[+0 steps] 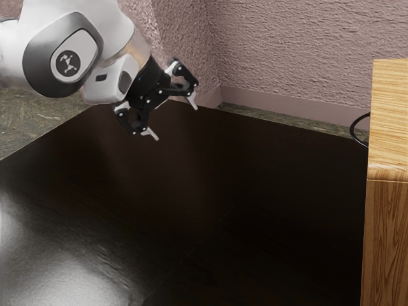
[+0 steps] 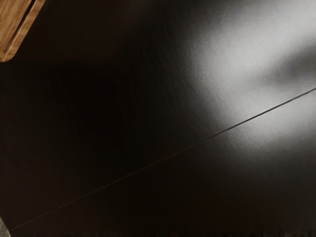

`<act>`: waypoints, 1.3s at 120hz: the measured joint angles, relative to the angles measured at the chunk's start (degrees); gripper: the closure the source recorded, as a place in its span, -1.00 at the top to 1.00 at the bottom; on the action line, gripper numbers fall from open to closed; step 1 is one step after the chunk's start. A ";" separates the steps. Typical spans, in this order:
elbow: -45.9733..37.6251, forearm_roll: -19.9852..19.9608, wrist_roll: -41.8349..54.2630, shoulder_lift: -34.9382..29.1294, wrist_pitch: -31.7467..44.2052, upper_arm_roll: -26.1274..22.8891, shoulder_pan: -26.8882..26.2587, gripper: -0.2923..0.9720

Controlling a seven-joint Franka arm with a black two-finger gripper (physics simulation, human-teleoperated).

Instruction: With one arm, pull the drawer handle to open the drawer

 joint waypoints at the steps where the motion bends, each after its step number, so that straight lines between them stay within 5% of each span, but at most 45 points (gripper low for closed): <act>1: -0.50 -0.01 0.47 -0.16 0.65 0.01 0.05 0.54; 16: -4.02 -0.47 7.43 -0.76 9.14 0.53 -1.89 0.54; 31: -5.90 -4.29 14.52 -1.37 15.31 8.92 -12.07 0.54; 44: -6.20 -6.14 19.73 -1.50 18.59 11.04 -16.20 0.54; 73: -6.31 -10.97 29.69 -1.61 22.04 11.39 -19.26 0.54; 156: -8.06 -11.75 43.75 -2.66 27.29 11.27 -25.90 0.54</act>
